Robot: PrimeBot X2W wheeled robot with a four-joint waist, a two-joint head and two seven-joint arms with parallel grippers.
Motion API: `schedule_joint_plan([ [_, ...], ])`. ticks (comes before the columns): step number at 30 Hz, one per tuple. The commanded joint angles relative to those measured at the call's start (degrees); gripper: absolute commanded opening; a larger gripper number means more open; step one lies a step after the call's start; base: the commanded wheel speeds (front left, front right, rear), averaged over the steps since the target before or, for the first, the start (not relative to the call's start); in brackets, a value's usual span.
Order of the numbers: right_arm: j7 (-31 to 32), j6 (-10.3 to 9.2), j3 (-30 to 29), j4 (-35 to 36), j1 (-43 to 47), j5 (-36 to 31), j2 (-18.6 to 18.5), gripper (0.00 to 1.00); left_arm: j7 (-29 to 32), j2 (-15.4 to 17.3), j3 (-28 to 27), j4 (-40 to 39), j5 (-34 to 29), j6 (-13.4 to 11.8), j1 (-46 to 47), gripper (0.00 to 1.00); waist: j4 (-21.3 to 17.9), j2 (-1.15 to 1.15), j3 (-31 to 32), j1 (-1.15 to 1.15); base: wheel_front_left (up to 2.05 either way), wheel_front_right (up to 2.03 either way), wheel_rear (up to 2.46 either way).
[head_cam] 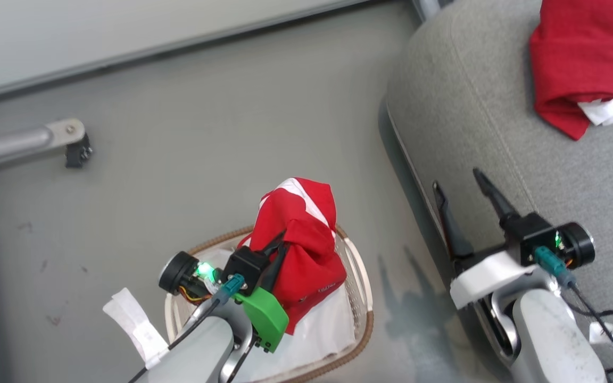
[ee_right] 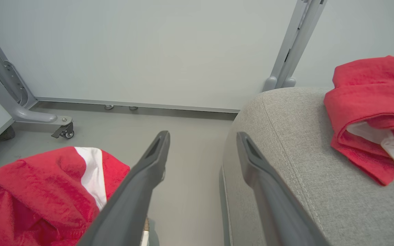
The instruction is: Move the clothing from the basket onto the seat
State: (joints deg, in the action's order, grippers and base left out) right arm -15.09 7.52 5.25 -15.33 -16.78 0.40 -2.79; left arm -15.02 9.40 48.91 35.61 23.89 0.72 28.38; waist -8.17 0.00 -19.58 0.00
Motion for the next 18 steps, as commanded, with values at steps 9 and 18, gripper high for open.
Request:
schedule_joint_plan([
  [9, -0.11, -0.06, 4.59, -2.06, 6.56, -0.47, -0.2, 1.0, -0.21, 4.72, -4.1, -6.56, -2.32, 1.88, -0.03, 0.0, 4.09, 0.0, 17.33, 0.0, 0.0, 0.0, 0.0],
  [18, -0.11, -0.06, 10.04, -2.36, 6.88, 1.12, -0.21, 1.0, 1.23, 8.8, -5.41, -8.39, -3.13, 3.93, 7.94, 0.0, 4.28, 0.0, 20.96, 0.0, 0.0, 0.0, 0.0],
])
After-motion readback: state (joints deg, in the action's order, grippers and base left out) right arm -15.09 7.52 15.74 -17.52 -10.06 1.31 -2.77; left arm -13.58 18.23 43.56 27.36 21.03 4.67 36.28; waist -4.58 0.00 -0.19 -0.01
